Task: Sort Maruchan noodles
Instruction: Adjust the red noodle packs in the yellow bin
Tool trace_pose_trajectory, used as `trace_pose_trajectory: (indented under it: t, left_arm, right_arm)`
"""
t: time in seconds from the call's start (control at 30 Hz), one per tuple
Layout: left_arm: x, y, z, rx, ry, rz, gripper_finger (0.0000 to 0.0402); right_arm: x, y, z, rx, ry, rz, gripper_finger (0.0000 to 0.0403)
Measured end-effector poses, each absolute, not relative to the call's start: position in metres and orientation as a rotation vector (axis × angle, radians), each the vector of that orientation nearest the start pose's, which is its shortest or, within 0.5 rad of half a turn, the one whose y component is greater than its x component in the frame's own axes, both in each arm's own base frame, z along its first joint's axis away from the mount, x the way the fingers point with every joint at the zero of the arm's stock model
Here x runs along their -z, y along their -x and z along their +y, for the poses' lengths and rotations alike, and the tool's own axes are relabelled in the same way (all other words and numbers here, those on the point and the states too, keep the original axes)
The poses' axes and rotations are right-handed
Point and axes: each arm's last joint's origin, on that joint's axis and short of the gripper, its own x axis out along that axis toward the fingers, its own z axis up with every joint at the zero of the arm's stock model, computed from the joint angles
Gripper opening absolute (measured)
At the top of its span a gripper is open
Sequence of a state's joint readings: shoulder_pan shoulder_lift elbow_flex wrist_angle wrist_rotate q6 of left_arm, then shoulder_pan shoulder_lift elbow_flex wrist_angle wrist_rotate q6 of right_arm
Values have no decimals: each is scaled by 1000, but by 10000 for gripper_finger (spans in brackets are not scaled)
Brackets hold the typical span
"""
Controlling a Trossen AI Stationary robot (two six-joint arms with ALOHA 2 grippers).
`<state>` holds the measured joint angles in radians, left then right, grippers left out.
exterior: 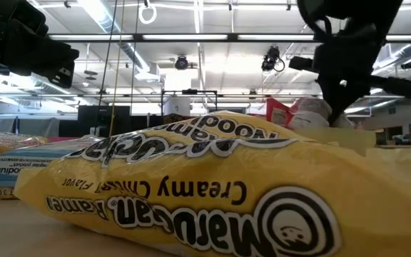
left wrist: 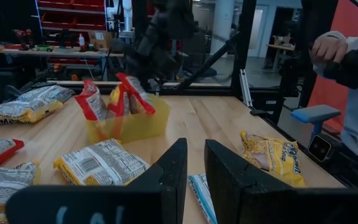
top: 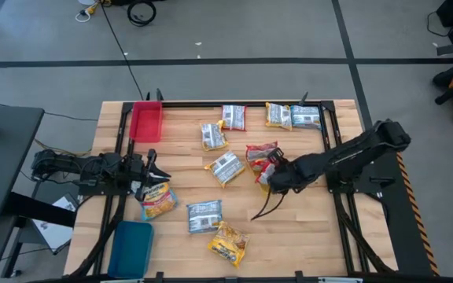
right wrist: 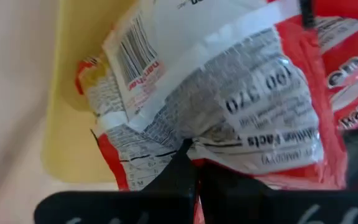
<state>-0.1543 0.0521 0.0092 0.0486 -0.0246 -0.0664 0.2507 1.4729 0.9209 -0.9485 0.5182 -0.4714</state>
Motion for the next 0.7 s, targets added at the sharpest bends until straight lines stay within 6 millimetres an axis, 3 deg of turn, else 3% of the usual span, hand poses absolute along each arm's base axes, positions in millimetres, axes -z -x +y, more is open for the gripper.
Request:
trace_pose_trajectory:
  t: [0.27,0.7]
  left_arm:
    - [-167,-99,-15,130,67,-1,62]
    - [-167,-99,-15,130,67,-1,62]
  right_arm:
    - [-222,-235,48,-188,1009,1433,8]
    - [-205,-242,45,-269,1510,1598,8]
